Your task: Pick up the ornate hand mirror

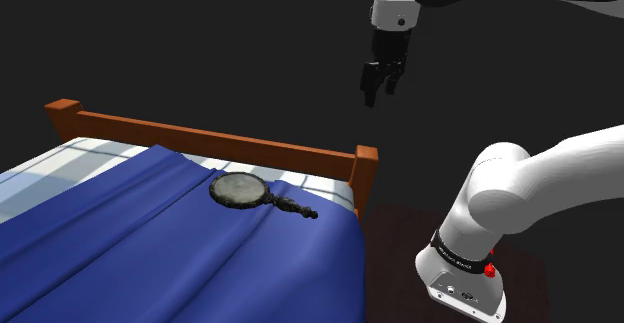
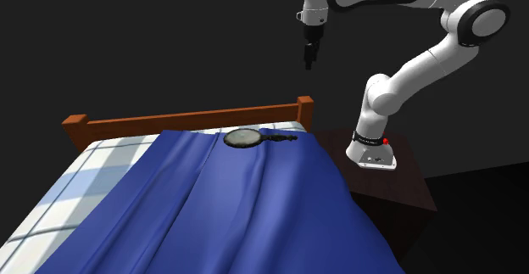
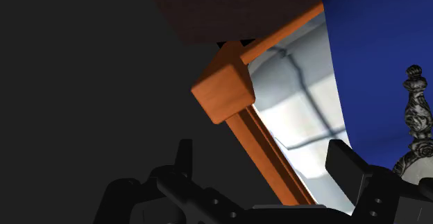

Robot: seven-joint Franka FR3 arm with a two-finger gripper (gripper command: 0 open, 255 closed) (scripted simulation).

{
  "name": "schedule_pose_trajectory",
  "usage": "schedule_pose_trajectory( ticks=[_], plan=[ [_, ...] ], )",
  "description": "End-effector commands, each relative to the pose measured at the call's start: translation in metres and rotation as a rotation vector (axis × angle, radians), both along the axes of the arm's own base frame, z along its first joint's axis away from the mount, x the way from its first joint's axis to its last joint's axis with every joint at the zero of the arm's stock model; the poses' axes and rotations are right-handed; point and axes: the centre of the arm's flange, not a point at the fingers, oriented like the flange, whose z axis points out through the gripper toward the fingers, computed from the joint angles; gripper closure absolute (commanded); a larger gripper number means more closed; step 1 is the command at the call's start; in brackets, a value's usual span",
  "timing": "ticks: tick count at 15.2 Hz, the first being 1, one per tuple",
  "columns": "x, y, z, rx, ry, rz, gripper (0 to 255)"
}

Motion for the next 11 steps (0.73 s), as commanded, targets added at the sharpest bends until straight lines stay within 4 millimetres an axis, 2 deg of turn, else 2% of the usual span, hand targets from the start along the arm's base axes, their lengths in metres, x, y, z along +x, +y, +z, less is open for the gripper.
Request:
schedule_pose_trajectory(
  ticks=[1, 11],
  plan=[
    [0.0, 0.0, 0.0, 0.0, 0.0, 0.0, 0],
    [0.047, 0.088, -0.076, 0.045, -0.017, 0.133, 0]
  ],
)
